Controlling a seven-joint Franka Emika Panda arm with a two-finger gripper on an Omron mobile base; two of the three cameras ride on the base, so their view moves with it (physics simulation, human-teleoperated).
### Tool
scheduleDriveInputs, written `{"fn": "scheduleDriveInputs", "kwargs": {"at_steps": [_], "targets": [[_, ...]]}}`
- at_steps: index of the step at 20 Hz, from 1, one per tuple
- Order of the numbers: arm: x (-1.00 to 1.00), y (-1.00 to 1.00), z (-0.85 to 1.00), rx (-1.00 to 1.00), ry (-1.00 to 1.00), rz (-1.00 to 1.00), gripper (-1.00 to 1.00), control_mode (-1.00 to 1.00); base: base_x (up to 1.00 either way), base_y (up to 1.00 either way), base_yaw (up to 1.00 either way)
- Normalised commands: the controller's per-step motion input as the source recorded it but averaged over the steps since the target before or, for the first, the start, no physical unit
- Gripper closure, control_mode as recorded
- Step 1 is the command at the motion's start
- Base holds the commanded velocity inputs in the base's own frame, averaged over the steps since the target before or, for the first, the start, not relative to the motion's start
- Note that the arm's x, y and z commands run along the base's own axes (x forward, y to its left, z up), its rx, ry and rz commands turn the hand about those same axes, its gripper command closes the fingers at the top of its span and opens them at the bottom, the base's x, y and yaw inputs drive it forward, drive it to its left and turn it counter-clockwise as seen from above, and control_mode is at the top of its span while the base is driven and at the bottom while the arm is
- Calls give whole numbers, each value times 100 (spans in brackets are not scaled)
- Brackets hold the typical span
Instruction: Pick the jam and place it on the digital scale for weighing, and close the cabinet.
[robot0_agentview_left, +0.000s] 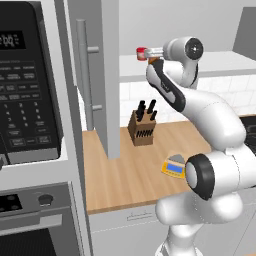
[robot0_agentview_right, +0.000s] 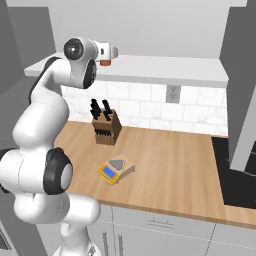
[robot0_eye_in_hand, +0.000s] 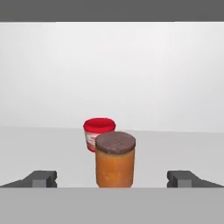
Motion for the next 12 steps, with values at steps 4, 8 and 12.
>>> {"fn": "scheduleDriveInputs", "kwargs": {"at_steps": [4, 8, 12], "targets": [[43, 0, -14, 0, 0, 0, -100, -100, 0, 0, 0], [45, 1, -16, 0, 0, 0, -100, -100, 0, 0, 0], [41, 0, -17, 0, 0, 0, -100, -100, 0, 0, 0]]}}
